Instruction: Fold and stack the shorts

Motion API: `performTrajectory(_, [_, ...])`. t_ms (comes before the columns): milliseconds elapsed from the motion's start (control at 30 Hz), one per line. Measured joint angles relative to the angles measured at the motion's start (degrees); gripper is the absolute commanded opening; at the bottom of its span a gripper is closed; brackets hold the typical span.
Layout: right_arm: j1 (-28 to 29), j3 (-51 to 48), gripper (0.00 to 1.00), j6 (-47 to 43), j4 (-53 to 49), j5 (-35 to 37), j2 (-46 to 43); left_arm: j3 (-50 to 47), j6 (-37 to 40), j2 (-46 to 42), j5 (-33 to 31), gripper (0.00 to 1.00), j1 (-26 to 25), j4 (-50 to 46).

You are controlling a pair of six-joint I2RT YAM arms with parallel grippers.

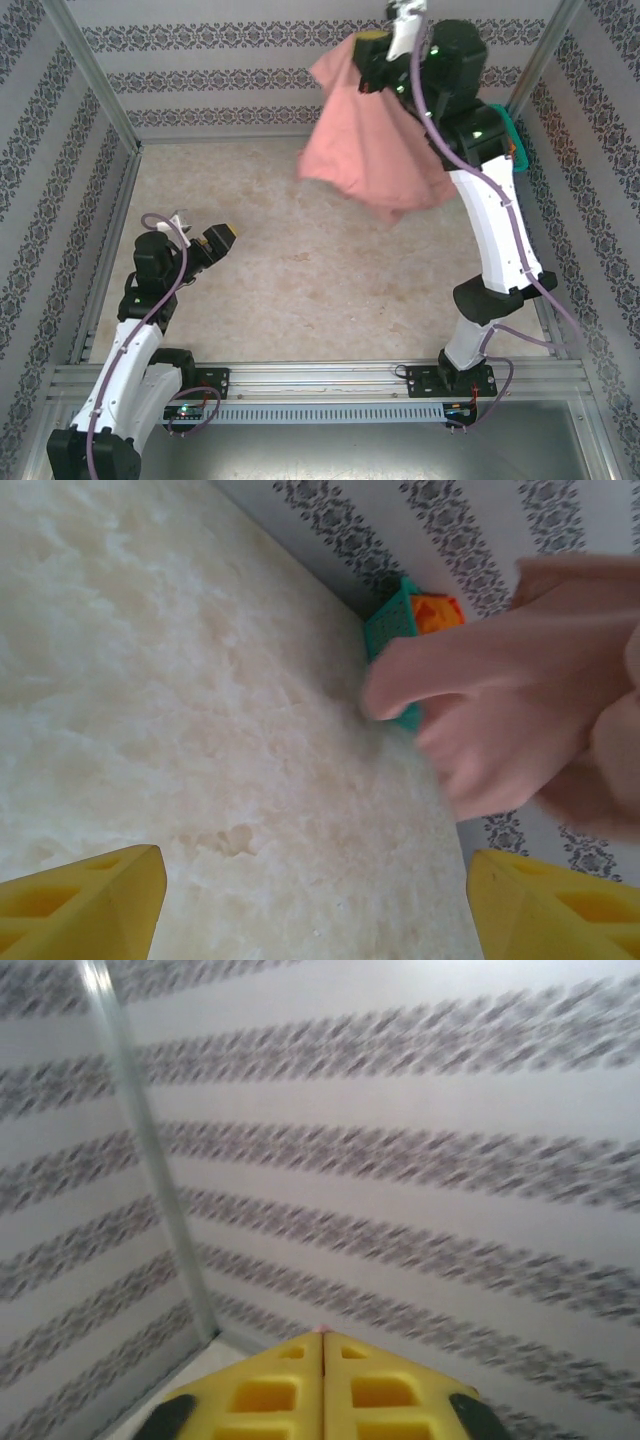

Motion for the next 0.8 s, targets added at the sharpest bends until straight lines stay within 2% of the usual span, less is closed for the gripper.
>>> performTrajectory(100, [4.33,-5.90,0.81,-1.49,-0.92,-0.63,0.83,2.05,-0.35,-1.53,-0.35,0.79,0.00,-0.46])
performTrajectory(200, [6.62,-14.82,0.88,-1.88,-2.32,-0.48,1.27,4.61,-0.46,-4.04,-1.84,0.79,0.00,-2.45])
performTrajectory(333, [6.32,-32.57,0.92,-1.77,-2.49,1.88,-2.97,6.86,-0.55,-7.76,-5.31,0.79,0.00,-6.78])
performTrajectory(433, [5.29,-47.28,0.94,-0.98,-3.02,4.09,-9.81,7.17,-0.55,-9.94,-8.44,0.79,0.00,-11.47])
performTrajectory(600, [2.03,-68.35,0.93,5.55,-2.12,5.25,-24.46,6.38,-0.83,-9.84,-11.93,0.78,0.00,-18.88])
performTrajectory(700, [-1.11,-78.60,0.90,9.66,-1.22,5.27,-30.53,4.11,-1.25,-9.53,-12.26,0.77,0.00,-20.39])
performTrajectory(800, [-2.69,-84.06,0.90,12.22,-1.14,5.20,-31.45,1.36,-1.88,-7.76,-11.74,0.77,-0.02,-20.52])
